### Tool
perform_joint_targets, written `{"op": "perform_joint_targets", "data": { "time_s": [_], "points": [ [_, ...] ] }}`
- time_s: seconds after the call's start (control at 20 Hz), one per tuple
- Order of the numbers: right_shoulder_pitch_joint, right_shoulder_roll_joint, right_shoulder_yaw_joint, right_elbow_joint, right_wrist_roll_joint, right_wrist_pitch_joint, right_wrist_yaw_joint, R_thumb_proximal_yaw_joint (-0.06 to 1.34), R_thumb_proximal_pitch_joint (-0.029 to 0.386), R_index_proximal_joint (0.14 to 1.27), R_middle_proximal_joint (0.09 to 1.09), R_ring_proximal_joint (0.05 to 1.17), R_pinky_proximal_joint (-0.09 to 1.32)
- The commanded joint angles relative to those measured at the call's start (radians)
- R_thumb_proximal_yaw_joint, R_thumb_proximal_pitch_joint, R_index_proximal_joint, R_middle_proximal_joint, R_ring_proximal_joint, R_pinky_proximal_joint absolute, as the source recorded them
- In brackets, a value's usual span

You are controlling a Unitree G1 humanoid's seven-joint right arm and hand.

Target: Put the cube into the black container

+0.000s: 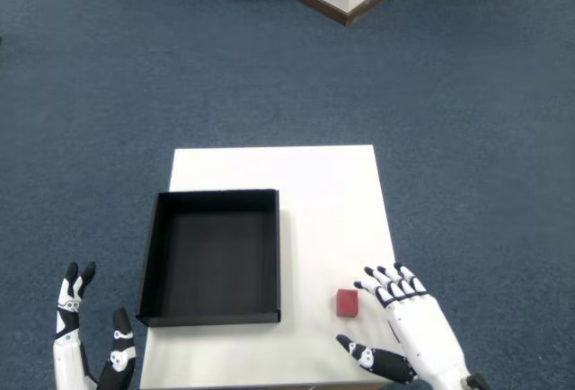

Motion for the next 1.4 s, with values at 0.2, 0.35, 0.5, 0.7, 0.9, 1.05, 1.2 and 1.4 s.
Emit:
{"op": "perform_joint_targets", "data": {
  "time_s": [0.2, 0.35, 0.5, 0.7, 0.9, 1.05, 1.2, 1.4],
  "points": [
    [-0.029, -0.041, -0.045, -0.077, 0.059, 0.086, 0.07, 0.46, -0.002, 0.4, 0.21, 0.23, 0.02],
    [-0.026, -0.047, -0.063, -0.115, 0.074, 0.134, 0.122, 0.48, -0.002, 0.4, 0.21, 0.22, 0.0],
    [-0.031, -0.056, -0.074, -0.148, 0.084, 0.164, 0.142, 0.48, -0.003, 0.39, 0.21, 0.22, 0.0],
    [-0.057, -0.066, -0.069, -0.184, 0.078, 0.143, 0.084, 0.49, -0.003, 0.38, 0.2, 0.22, -0.01],
    [-0.058, -0.07, -0.054, -0.194, 0.063, 0.123, 0.026, 0.5, -0.004, 0.37, 0.2, 0.21, -0.01],
    [-0.054, -0.07, -0.047, -0.196, 0.055, 0.114, 0.002, 0.5, -0.003, 0.36, 0.19, 0.21, -0.02],
    [-0.061, -0.067, -0.039, -0.197, 0.047, 0.106, -0.015, 0.5, -0.003, 0.36, 0.19, 0.21, -0.02],
    [-0.081, -0.058, -0.028, -0.197, 0.035, 0.089, -0.048, 0.51, -0.002, 0.36, 0.19, 0.21, -0.02]
  ]
}}
